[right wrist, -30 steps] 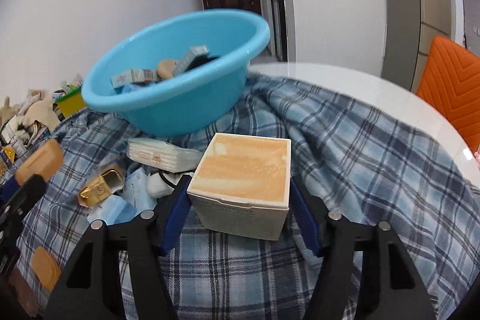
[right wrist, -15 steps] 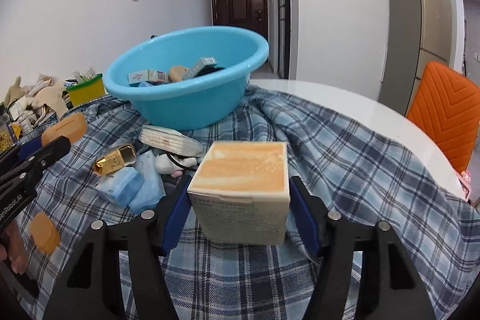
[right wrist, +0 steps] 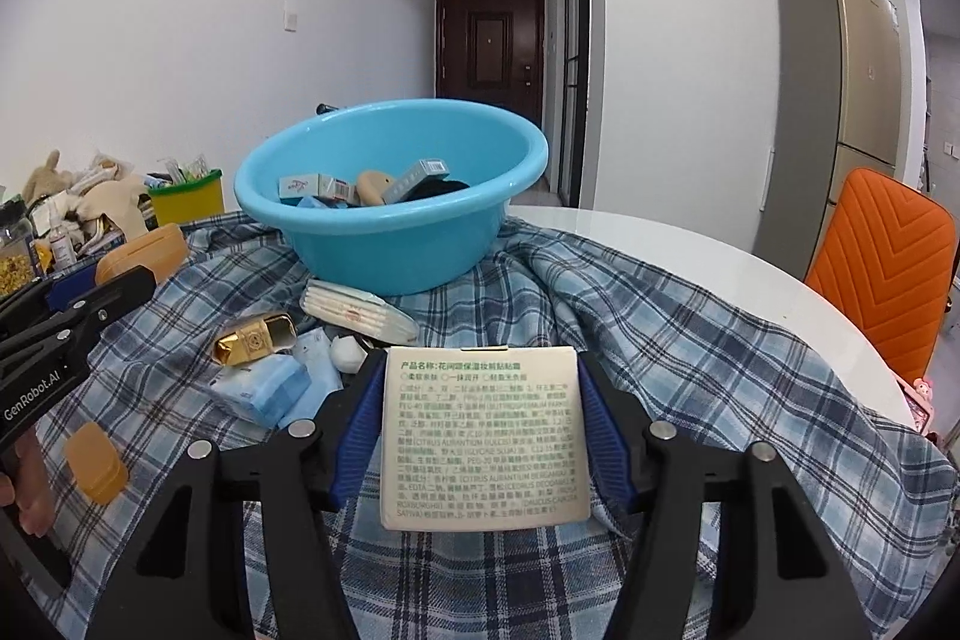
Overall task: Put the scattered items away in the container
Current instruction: 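Carry the soap box and cream box over the blue basin with both tools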
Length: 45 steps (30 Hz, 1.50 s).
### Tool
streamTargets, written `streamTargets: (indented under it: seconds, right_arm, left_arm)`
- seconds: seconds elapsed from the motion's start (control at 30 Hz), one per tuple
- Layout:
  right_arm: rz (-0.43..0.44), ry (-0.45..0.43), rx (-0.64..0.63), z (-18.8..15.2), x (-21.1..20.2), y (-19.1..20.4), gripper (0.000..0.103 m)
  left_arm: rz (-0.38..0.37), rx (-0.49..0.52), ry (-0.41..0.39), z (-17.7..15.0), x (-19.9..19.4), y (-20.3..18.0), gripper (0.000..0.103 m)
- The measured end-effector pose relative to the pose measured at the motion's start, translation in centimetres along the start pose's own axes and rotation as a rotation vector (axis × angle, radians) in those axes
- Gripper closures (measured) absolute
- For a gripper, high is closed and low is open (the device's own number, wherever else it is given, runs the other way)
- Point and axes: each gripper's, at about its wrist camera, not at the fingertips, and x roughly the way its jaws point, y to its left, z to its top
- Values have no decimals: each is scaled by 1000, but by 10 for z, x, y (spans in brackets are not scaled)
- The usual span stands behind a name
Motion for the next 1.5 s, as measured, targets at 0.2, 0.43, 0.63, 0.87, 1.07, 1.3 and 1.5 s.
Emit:
streamTargets:
  seconds: [0.2,0.43,0.63,0.87,1.07,1.3,1.5]
  right_arm:
    - [-11,-75,-3,-1,-14,2,44]
    - [-10,-65,-4,0,-11,2,44]
    - [-9,-58,-4,0,-10,2,44]
    - [-12,-75,-4,-1,-13,2,44]
    - [-9,-110,-6,-2,-18,3,44]
    - [12,-120,12,9,-25,5,44]
    - [8,-196,-14,33,-46,12,44]
  left_arm:
    - [13,-8,-17,0,-5,1,59]
    - [25,-26,-58,0,-13,4,59]
    - [25,-25,-60,0,-13,5,59]
    - [36,-19,-62,0,-14,4,59]
    - [37,-27,-62,0,-14,5,59]
    - [60,-23,-61,4,-17,-1,59]
    - [62,-6,-118,29,-36,-9,59]
